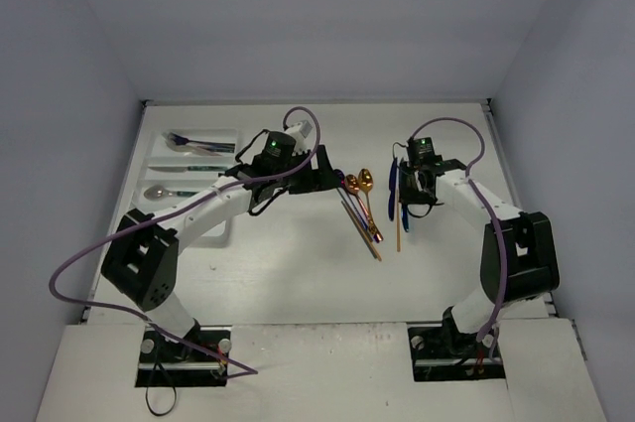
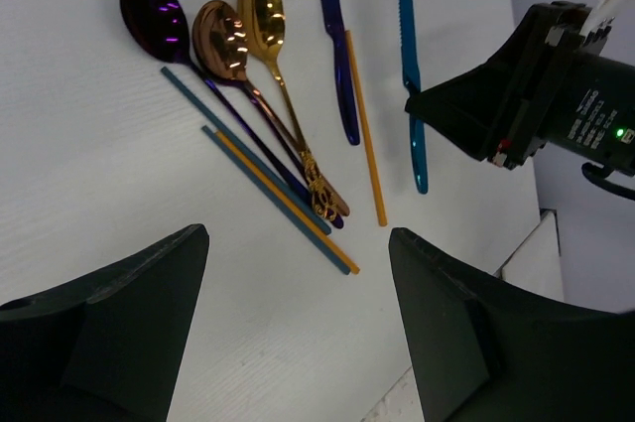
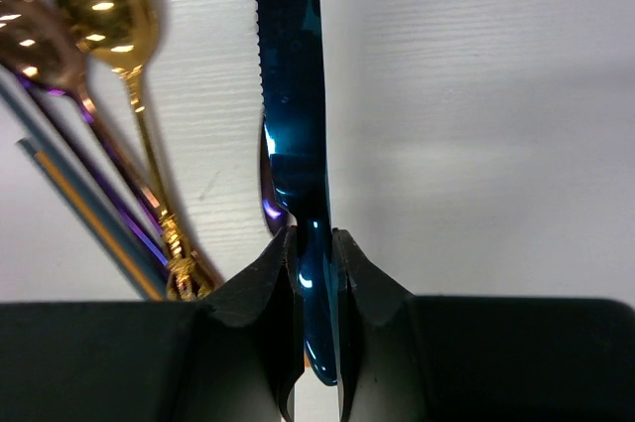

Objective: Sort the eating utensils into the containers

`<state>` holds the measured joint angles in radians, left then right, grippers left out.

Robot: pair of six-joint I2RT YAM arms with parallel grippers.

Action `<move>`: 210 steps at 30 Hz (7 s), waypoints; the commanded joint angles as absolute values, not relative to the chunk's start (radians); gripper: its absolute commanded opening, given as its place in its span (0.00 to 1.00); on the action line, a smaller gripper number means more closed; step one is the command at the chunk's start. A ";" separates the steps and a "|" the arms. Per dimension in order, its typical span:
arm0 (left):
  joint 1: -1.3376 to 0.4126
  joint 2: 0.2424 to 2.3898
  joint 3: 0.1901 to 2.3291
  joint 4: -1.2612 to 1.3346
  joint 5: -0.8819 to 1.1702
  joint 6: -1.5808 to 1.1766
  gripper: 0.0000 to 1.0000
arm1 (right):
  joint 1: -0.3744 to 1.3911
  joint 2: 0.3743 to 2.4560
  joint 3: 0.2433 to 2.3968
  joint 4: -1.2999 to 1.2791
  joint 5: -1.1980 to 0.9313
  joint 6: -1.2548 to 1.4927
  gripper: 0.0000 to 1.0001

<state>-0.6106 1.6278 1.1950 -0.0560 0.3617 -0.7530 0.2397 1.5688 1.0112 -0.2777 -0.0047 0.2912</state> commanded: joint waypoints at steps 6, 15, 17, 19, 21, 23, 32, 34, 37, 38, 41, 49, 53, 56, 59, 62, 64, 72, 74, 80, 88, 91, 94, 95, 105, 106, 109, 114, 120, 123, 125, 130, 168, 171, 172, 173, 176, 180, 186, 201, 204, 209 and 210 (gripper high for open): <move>-0.613 1.729 1.336 0.218 0.428 -0.844 0.70 | 0.314 1.426 1.097 -0.287 -0.243 0.225 0.00; -0.615 1.855 1.469 0.240 0.444 -0.896 0.66 | 0.406 1.413 1.139 -0.288 -0.321 0.220 0.00; -0.616 1.872 1.485 0.255 0.453 -0.913 0.64 | 0.428 1.415 1.146 -0.287 -0.321 0.221 0.00; -0.618 1.884 1.491 0.262 0.453 -0.922 0.61 | 0.437 1.417 1.149 -0.287 -0.321 0.221 0.00; -0.621 1.889 1.493 0.261 0.445 -0.924 0.56 | 0.443 1.418 1.154 -0.286 -0.323 0.228 0.00; -0.621 1.893 1.488 0.261 0.440 -0.933 0.46 | 0.448 1.420 1.159 -0.285 -0.326 0.232 0.00; -0.619 1.889 1.475 0.262 0.426 -0.948 0.00 | 0.456 1.432 1.169 -0.285 -0.320 0.231 0.00; -0.614 1.887 1.470 0.265 0.427 -0.961 0.00 | 0.455 1.436 1.173 -0.286 -0.312 0.237 0.11; -0.586 1.874 1.451 0.277 0.421 -0.977 0.00 | 0.454 1.442 1.179 -0.286 -0.295 0.253 0.48; -0.572 1.867 1.440 0.281 0.418 -0.981 0.00 | 0.454 1.444 1.182 -0.286 -0.290 0.257 0.56; -0.498 1.831 1.387 0.294 0.413 -0.995 0.00 | 0.453 1.441 1.190 -0.288 -0.265 0.269 0.64; -0.144 1.671 1.214 0.335 0.425 -1.034 0.00 | 0.446 1.429 1.183 -0.288 -0.254 0.273 0.66; 0.068 1.599 1.162 0.342 0.425 -1.028 0.00 | 0.437 1.421 1.161 -0.290 -0.252 0.261 0.66; 0.207 1.600 1.158 0.365 0.445 -1.039 0.00 | 0.427 1.418 1.144 -0.288 -0.254 0.252 0.66; 0.295 1.617 1.162 0.399 0.453 -1.045 0.00 | 0.414 1.416 1.130 -0.288 -0.260 0.251 0.67; 0.360 1.651 1.179 0.414 0.453 -1.031 0.00 | 0.401 1.413 1.121 -0.289 -0.267 0.248 0.67; 0.374 1.680 1.193 0.422 0.453 -1.024 0.00 | 0.391 1.412 1.113 -0.288 -0.272 0.245 0.67; 0.377 1.793 1.180 0.507 0.428 -1.034 0.00 | 0.367 1.407 1.093 -0.289 -0.284 0.241 0.66; 0.373 1.811 1.174 0.512 0.428 -1.028 0.00 | 0.366 1.406 1.087 -0.289 -0.285 0.241 0.66; 0.362 1.856 1.135 0.556 0.445 -1.009 0.05 | 0.364 1.399 1.067 -0.288 -0.291 0.242 0.67; 0.366 1.780 1.090 0.424 0.394 -0.824 0.45 | 0.361 1.387 1.044 -0.287 -0.296 0.245 0.67; 0.367 1.741 1.098 0.326 0.346 -0.725 0.51 | 0.362 1.384 1.040 -0.287 -0.293 0.244 0.67; 0.368 1.704 1.123 0.225 0.281 -0.626 0.60 | 0.362 1.381 1.039 -0.288 -0.255 0.241 0.67; 0.367 1.696 1.142 0.177 0.260 -0.599 0.61 | 0.362 1.381 1.040 -0.288 -0.242 0.243 0.67; 0.320 1.617 1.266 -0.172 0.001 -0.364 0.66 | 0.361 1.437 1.060 -0.290 -0.014 0.349 0.64; 0.310 1.600 1.272 -0.198 -0.018 -0.355 0.66 | 0.362 1.450 1.066 -0.290 0.006 0.361 0.62; 0.257 1.523 1.273 -0.256 -0.044 -0.351 0.66 | 0.362 1.504 1.093 -0.291 0.086 0.397 0.58; 0.097 1.406 1.251 -0.316 -0.016 -0.392 0.66 | 0.357 1.610 1.135 -0.288 0.170 0.457 0.49; -0.107 1.331 1.204 -0.358 0.000 -0.443 0.66 | 0.340 1.727 1.181 -0.288 0.173 0.479 0.43; -0.184 1.307 1.181 -0.374 0.035 -0.470 0.66 | 0.334 1.775 1.194 -0.283 0.162 0.492 0.41; -0.220 1.297 1.171 -0.380 0.035 -0.484 0.66 | 0.331 1.796 1.198 -0.278 0.157 0.500 0.40; -0.255 1.295 1.163 -0.380 0.038 -0.500 0.66 | 0.325 1.839 1.207 -0.259 0.147 0.508 0.37; -0.470 1.465 1.307 -0.269 0.229 -0.602 0.66 | 0.312 1.655 1.175 -0.218 0.079 0.333 0.00; -0.474 1.491 1.306 -0.194 0.294 -0.649 0.66 | 0.317 1.578 1.159 -0.216 0.008 0.293 0.00; -0.475 1.499 1.307 -0.168 0.315 -0.665 0.66 | 0.319 1.559 1.157 -0.216 -0.026 0.270 0.00; -0.477 1.511 1.307 -0.132 0.335 -0.685 0.66 | 0.324 1.533 1.156 -0.216 -0.066 0.251 0.00; -0.489 1.545 1.314 -0.018 0.394 -0.743 0.66 | 0.342 1.462 1.155 -0.216 -0.182 0.204 0.00; -0.509 1.596 1.348 0.076 0.447 -0.788 0.66 | 0.357 1.408 1.156 -0.218 -0.302 0.160 0.00; -0.542 1.671 1.428 0.138 0.470 -0.826 0.66 | 0.379 1.361 1.152 -0.218 -0.423 0.140 0.00; -0.583 1.789 1.526 0.142 0.453 -0.887 0.46 | 0.420 1.330 1.154 -0.216 -0.468 0.141 0.00; -0.583 1.791 1.526 0.143 0.452 -0.892 0.23 | 0.420 1.328 1.152 -0.216 -0.467 0.143 0.00; -0.584 1.782 1.513 0.156 0.449 -0.918 0.00 | 0.421 1.334 1.147 -0.215 -0.455 0.144 0.01; -0.582 1.779 1.507 0.167 0.448 -0.929 0.00 | 0.421 1.335 1.147 -0.215 -0.451 0.144 0.05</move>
<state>-0.5860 1.8282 1.4801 0.0844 0.4630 -0.9153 0.4176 1.3762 1.1332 -0.2563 -0.4370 0.1524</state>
